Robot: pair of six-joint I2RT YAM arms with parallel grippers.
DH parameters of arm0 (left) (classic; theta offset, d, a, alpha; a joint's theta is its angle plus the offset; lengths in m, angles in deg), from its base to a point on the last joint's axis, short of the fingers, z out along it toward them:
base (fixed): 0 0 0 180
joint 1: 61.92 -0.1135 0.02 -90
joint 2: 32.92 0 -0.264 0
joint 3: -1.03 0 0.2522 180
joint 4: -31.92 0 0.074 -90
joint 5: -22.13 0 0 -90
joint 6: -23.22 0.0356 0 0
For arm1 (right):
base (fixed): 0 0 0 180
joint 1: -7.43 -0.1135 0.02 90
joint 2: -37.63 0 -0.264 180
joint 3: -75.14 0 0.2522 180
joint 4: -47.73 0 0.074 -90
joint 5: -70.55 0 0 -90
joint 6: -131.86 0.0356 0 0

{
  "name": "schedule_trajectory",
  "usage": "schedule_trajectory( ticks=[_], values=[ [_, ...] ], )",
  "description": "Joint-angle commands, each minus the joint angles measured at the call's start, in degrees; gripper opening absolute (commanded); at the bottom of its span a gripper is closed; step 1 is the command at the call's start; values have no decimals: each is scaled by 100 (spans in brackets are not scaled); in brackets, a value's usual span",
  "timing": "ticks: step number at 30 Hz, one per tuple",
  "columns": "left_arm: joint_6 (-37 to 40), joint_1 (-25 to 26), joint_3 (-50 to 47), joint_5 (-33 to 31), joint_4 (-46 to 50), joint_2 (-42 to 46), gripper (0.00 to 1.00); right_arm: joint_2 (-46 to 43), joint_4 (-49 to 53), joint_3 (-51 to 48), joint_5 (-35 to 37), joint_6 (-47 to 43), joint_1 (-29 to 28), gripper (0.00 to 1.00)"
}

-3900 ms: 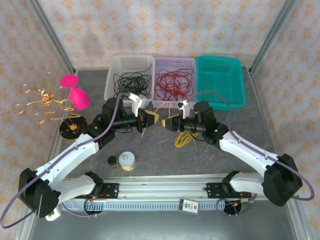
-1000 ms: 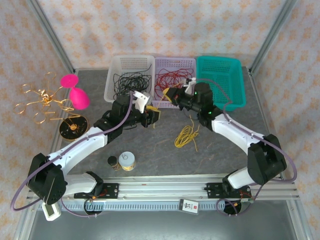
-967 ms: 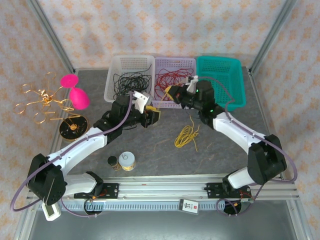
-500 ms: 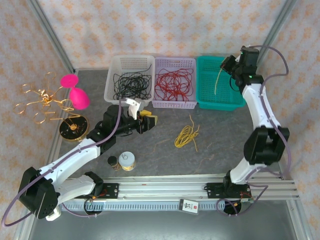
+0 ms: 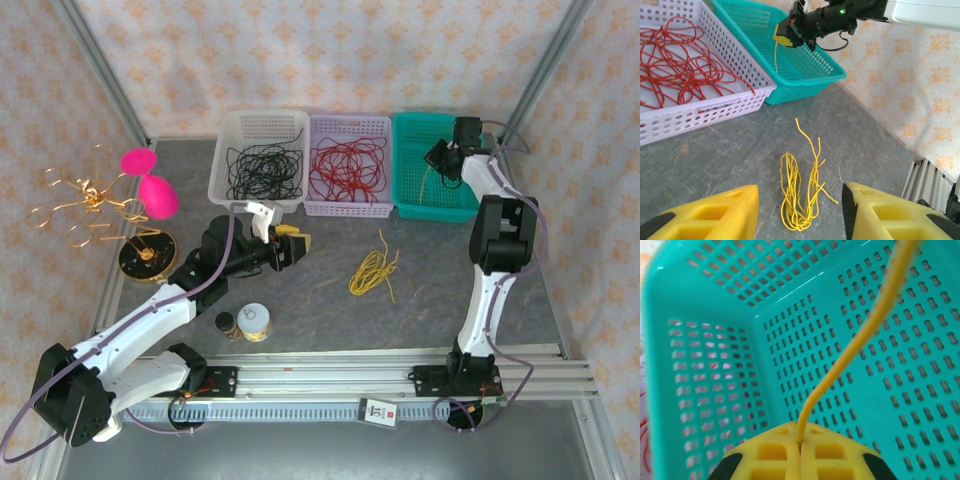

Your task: Untangle the cables

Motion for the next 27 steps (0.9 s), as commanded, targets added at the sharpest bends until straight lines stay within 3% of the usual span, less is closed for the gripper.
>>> schedule_trajectory(
  ticks=[1,3,7,13,18,22,27],
  values=[
    [-211,17,-103,-21,-265,-17,48,577,-64,516,-96,185,-6,0],
    [-250,15,-134,-40,-270,-38,49,784,-193,475,-158,348,-30,5],
    [-313,27,-102,19,-309,-206,49,1015,-403,540,77,484,-92,25],
    [-322,68,-118,53,-356,-258,49,1011,-22,1361,426,437,-92,48],
    [-432,85,-253,120,-580,-285,49,417,181,1425,529,309,-92,55],
    [-489,113,-310,227,-674,-328,49,-571,-42,441,462,251,-142,55],
    [-594,186,-532,233,-715,-283,49,-2757,-681,-2262,758,271,-605,52]
  ],
)
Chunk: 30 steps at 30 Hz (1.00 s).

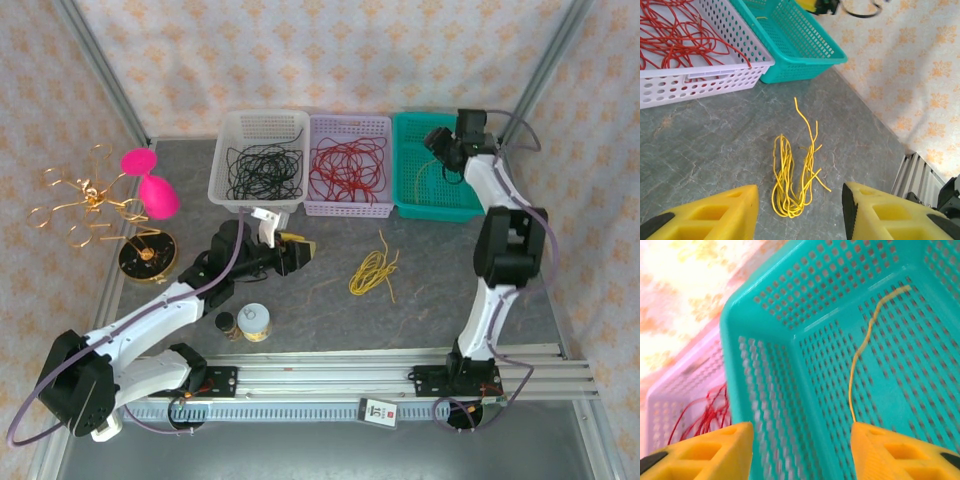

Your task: Untangle the cables

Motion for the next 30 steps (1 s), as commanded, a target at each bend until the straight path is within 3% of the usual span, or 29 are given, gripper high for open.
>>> schedule_trajectory(
  ticks=[1,5,9,15,23,30],
  values=[
    [-200,81,-275,139,-356,69,49,-1559,-394,-1563,361,-6,-459,51],
    [-453,208,-587,190,-773,61,49,-3226,-586,-3573,672,337,-1170,49],
    [-514,330,-707,185,-977,-145,49,-3813,-396,-4490,153,-26,-1908,48],
    [-460,535,-607,194,-1156,-443,49,-3468,-939,-4791,-28,-632,-2306,58],
    [-411,658,-675,-121,-1076,-286,49,-2703,-1038,-4584,146,-990,-2394,55],
    [-630,755,-493,-259,-1015,-283,48,-2596,-1347,-4653,93,-1362,-2404,28]
  ],
)
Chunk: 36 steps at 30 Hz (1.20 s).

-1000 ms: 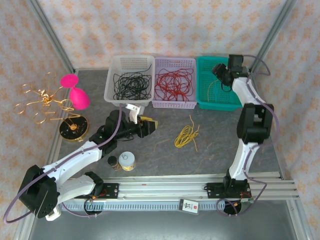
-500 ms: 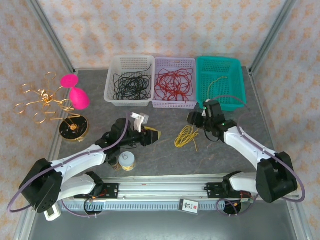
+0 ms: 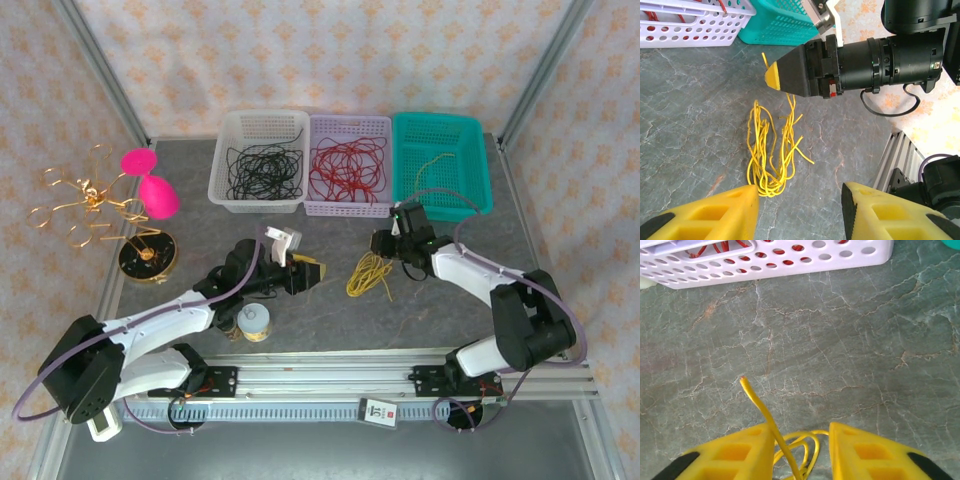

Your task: Untangle the cables

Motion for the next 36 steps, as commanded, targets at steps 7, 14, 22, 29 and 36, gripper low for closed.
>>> schedule_trajectory(
  ticks=[7,14,22,29,36],
  values=[
    [-74,155,626,-281,45,-156,49,-432,-426,-59,367,15,-36,5],
    [115,157,972,138,-379,-401,51,-1429,129,261,243,-225,-105,0],
    [925,158,2052,1150,-217,-1328,54,-2014,888,969,-450,-442,-114,0],
    [1472,162,2694,1767,-359,-2237,55,-1991,924,1401,-1015,-262,-110,0],
    [1892,158,3088,1775,-353,-2790,48,-1813,839,1570,-1365,92,-113,0]
  ],
)
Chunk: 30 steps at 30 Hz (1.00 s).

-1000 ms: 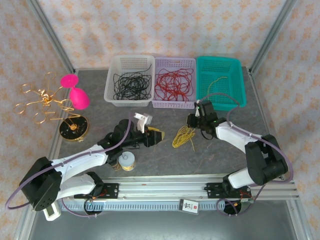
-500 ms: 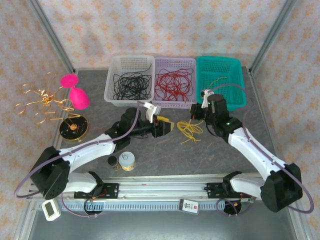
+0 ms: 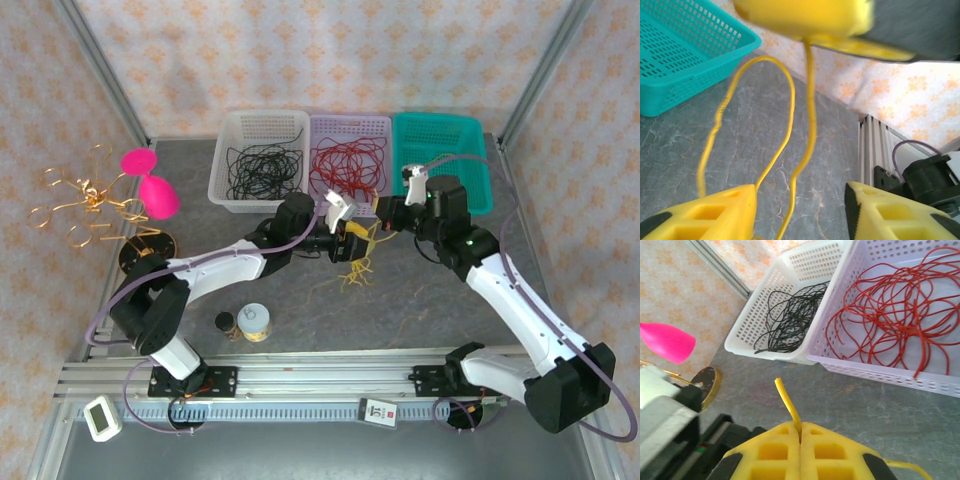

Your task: Untangle the cables

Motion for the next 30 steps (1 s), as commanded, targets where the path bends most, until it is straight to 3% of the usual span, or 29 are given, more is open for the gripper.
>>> schedule_trajectory(
  ticks=[1,5,9,11,14,16,20,22,24,26,28,30],
  values=[
    [324,42,115,217,-453,7,47,135,-47,238,-355,278,-16,0],
    [205,41,26,155,-885,-55,44,151,-44,303,-471,431,-18,0],
    [160,41,141,111,-863,-179,22,131,-111,332,-642,599,-21,0],
    [139,46,115,21,-909,-164,22,122,-178,336,-741,704,-30,0],
    [223,46,75,-269,-836,-116,33,96,-294,340,-836,855,-20,0],
    [250,34,97,-319,-789,-129,33,96,-333,349,-871,914,-20,0],
    [197,42,124,-249,-846,-146,3,111,-304,409,-870,944,-23,0],
    [105,41,42,-294,-1045,-65,0,105,-302,415,-859,976,-24,0],
    [-4,42,-77,-388,-1297,48,0,83,-347,403,-917,1032,-19,6],
    [-91,42,-195,-509,-1529,135,0,30,-372,376,-926,1070,-17,21],
    [-175,34,-322,-693,-1767,216,0,-34,-344,329,-856,1089,-24,28],
    [-259,25,-418,-829,-1892,246,0,-156,-210,319,-730,1039,-16,42]
  ],
)
